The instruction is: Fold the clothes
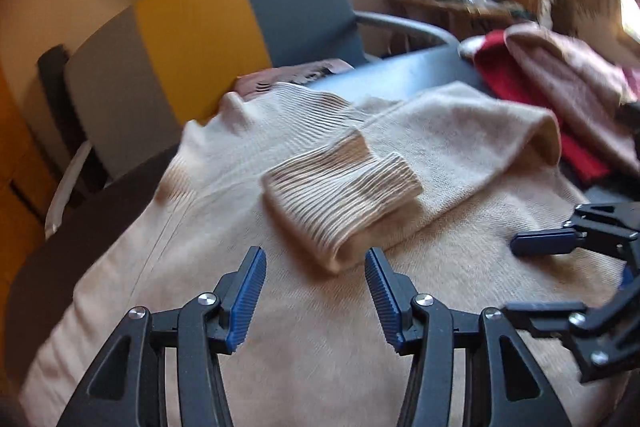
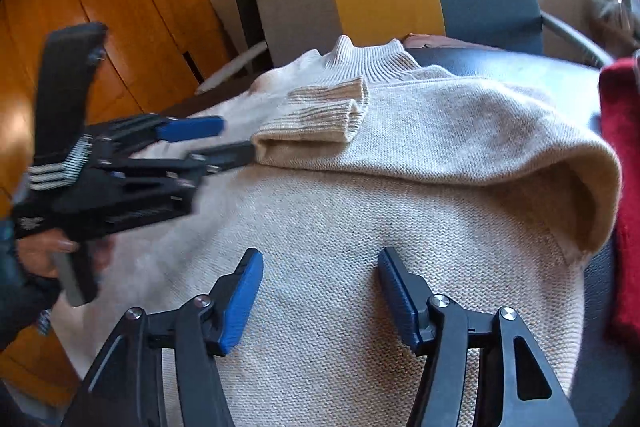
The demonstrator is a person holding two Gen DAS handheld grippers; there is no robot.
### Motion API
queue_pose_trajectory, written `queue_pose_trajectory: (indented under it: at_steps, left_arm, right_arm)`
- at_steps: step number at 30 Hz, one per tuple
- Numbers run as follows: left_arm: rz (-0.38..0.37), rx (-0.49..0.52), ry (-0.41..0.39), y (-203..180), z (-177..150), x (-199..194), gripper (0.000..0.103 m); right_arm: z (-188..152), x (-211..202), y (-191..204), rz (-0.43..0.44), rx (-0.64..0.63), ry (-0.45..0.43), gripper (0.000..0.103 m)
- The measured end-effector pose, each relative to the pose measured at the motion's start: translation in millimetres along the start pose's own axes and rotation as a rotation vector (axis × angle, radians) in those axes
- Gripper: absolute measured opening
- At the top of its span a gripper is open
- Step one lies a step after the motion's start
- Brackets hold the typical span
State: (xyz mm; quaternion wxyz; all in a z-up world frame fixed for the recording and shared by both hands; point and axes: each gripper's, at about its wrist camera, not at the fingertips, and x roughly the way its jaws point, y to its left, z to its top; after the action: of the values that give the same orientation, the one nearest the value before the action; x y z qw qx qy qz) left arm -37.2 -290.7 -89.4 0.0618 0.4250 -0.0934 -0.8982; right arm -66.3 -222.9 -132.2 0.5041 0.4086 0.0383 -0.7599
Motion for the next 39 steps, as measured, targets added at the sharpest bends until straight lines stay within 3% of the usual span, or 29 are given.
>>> queue_pose_trajectory:
  at_steps: [5,6,7,10,14,16,24,28,33,36,39]
  left_arm:
    - [0.027,0.060,0.060,-9.6,19.6,25.3,0.052]
    - [0.036,0.059,0.070,-9.9,22.5,30.8,0.047]
    - [0.026,0.025,0.073,-5.7,25.3,34.3,0.028]
    - [-0.024,-0.200,0.027,26.0,29.9,26.8,0.010]
    - [-0.140,-0.551,-0.110,87.7,18.4,-8.3,0.009]
    - [-0.163,-0.640,-0.151,110.0,7.1,-19.6,0.009]
    - [-0.183,-0.816,-0.104,150.4,-68.3,-13.6,0.009]
    - [-0.207,-0.907,-0.082,155.0,-105.2,-12.0,0.009]
    - [-0.239,-0.951,-0.074,155.0,-135.2,-10.6,0.012]
    - [-0.271,-0.956,-0.099,156.0,-141.9,-6.4,0.012]
    - [-0.294,-0.970,-0.112,156.3,-144.6,-3.3,0.012]
  right_arm:
    - [0.9,-1.0,-13.1,0.093,0.075,-0.018,0.063]
    - [0.8,-1.4,-14.5,0.104,0.083,-0.021,0.063]
    - [-0.1,-2.4,-14.7,0.109,0.087,-0.022,0.063]
    - [-0.4,-2.6,-14.7,0.120,0.094,-0.026,0.064]
    - [-2.7,-5.4,-14.1,0.128,0.103,-0.029,0.064]
    - [-3.4,-6.1,-14.0,0.132,0.106,-0.029,0.064]
    - [-2.6,-5.1,-14.8,0.142,0.115,-0.029,0.067]
    - [0.7,-6.8,-19.6,0.163,0.141,-0.026,0.069]
    - [10.5,-20.1,-30.7,0.188,0.204,-0.019,0.069]
    - [32.1,-53.9,-52.8,0.176,0.260,-0.140,0.069]
    - [61.7,-67.8,-87.3,0.099,0.313,-0.201,0.070]
